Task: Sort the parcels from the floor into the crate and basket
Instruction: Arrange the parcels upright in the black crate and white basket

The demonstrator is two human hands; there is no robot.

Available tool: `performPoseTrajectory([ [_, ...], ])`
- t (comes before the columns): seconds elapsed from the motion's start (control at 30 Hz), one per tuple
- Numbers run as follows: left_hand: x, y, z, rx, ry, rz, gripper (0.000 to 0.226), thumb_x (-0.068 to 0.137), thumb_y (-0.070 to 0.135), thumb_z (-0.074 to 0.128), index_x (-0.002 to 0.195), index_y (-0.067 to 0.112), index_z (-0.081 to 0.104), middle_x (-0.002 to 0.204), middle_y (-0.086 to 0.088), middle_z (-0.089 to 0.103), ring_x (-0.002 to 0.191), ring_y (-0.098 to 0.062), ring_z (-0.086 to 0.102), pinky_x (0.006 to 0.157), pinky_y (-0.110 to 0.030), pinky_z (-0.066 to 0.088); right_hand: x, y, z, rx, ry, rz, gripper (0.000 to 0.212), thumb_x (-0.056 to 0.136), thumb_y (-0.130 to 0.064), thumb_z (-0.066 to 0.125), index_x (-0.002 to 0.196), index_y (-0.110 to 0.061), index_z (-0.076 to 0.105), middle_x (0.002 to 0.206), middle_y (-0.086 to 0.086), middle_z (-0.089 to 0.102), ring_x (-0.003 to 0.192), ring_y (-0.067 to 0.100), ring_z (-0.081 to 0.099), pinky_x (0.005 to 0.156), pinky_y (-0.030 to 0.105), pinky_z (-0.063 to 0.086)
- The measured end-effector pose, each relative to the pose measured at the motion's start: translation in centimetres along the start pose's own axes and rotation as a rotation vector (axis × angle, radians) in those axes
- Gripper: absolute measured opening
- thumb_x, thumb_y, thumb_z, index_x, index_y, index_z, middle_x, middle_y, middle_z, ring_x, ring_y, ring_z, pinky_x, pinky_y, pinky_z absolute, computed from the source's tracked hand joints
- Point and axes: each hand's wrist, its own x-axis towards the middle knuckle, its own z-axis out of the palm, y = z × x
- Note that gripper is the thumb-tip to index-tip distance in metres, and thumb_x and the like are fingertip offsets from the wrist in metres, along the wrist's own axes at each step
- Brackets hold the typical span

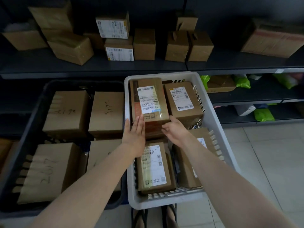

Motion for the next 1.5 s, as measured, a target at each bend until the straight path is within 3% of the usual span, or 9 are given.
performPoseTrajectory([
  [0.23, -3.2, 1.2, 1.2, -0.243, 0.075, -0.164, 0.081, 0.095, 0.039, 0.039, 0.148, -0.001, -0.007, 0.152, -0.024, -0.024, 0.141, -0.036, -0.024, 0.111, -0.059, -0.010, 0.3, 1.2, -1.5, -0.441, -0.056, 0.086, 0.072, 0.082, 0.000, 0.046, 0.145, -0.031, 0.030, 0.139, -0.001, 0.050, 0.128, 0.022, 0.045, 0.109, 0.047, 0.035],
  [0.43, -8.5, 4.7, 3.4, -0.294, 0.060, -0.014, 0.076, 0.097, 0.046, 0.025, 0.147, -0.002, -0.008, 0.153, -0.025, -0.017, 0.142, -0.038, -0.018, 0.111, -0.052, -0.017, -2.3, 4.6, 1.7, -0.539, 0.447, 0.121, 0.040, 0.096, -0.018, 0.041, 0.136, -0.011, 0.042, 0.116, 0.012, 0.060, 0.103, 0.030, 0.056, 0.087, 0.034, 0.045],
  [0.57, -10.6, 3.9, 6.1, -0.423, 0.145, 0.017, 0.094, 0.069, 0.048, 0.067, 0.144, 0.004, 0.033, 0.151, -0.029, 0.021, 0.141, -0.040, 0.016, 0.106, -0.058, 0.025, -3.8, 8.9, 3.5, -0.395, 0.252, 0.474, 0.059, 0.096, -0.052, 0.040, 0.141, -0.013, 0.042, 0.134, 0.015, 0.055, 0.119, 0.031, 0.055, 0.099, 0.039, 0.044],
  [0.7, -11.9, 2.1, 7.9, -0.580, 0.174, -0.026, 0.080, 0.086, 0.045, 0.017, 0.142, 0.018, -0.033, 0.152, -0.009, -0.036, 0.143, -0.034, -0.021, 0.116, -0.045, 0.006, -4.1, 8.4, 1.2, -0.164, 0.190, 0.414, 0.037, 0.096, -0.042, 0.048, 0.101, -0.012, 0.070, 0.100, 0.012, 0.073, 0.099, 0.029, 0.067, 0.094, 0.045, 0.050],
  [0.87, -12.5, 2.7, 8.0, -0.612, 0.164, -0.071, 0.079, 0.096, 0.052, 0.020, 0.139, 0.015, -0.035, 0.140, -0.011, -0.048, 0.138, -0.029, -0.033, 0.118, -0.043, -0.008, -4.7, 9.6, 0.2, -0.216, 0.396, 0.507, 0.057, 0.094, -0.057, 0.038, 0.128, -0.014, 0.054, 0.129, 0.014, 0.060, 0.119, 0.031, 0.056, 0.102, 0.040, 0.043],
  [1.07, -17.4, 3.1, 12.1, -0.506, 0.229, 0.009, 0.079, 0.095, 0.062, 0.020, 0.151, 0.007, 0.011, 0.153, -0.023, 0.023, 0.141, -0.034, 0.020, 0.116, -0.042, 0.007, -4.8, 9.8, -0.9, -0.123, 0.315, 0.457, 0.055, 0.093, -0.057, 0.042, 0.101, -0.008, 0.067, 0.089, 0.014, 0.070, 0.090, 0.030, 0.066, 0.092, 0.043, 0.050],
  [1.27, -17.9, 4.6, 12.0, -0.392, 0.226, -0.045, 0.103, 0.077, 0.047, 0.061, 0.150, 0.007, 0.002, 0.145, -0.024, 0.040, 0.133, -0.036, 0.040, 0.106, -0.057, 0.028, -6.8, 8.3, 0.2, -0.365, 0.100, 0.397, 0.079, 0.077, -0.081, 0.037, 0.127, -0.025, 0.059, 0.135, 0.009, 0.058, 0.126, 0.029, 0.051, 0.113, 0.049, 0.031],
  [1.37, -18.4, 4.5, 10.9, -0.381, 0.181, -0.101, 0.105, 0.082, 0.042, 0.064, 0.148, 0.010, -0.011, 0.154, -0.021, 0.008, 0.142, -0.034, 0.018, 0.108, -0.052, 0.019, -10.8, 5.3, 1.2, -0.702, 0.092, 0.260, 0.070, 0.096, -0.062, 0.022, 0.143, -0.014, 0.040, 0.148, 0.011, 0.041, 0.136, 0.030, 0.037, 0.114, 0.042, 0.027],
  [1.5, -19.0, 4.3, 8.7, -0.369, -0.035, -0.096, 0.093, 0.095, 0.031, 0.047, 0.140, 0.015, -0.033, 0.152, -0.013, -0.031, 0.145, -0.030, -0.018, 0.116, -0.049, 0.000, -16.1, 4.7, -0.5, -1.180, -0.075, 0.105, 0.058, 0.099, -0.041, 0.040, 0.143, -0.003, 0.036, 0.132, 0.011, 0.053, 0.122, 0.028, 0.048, 0.101, 0.032, 0.037],
])
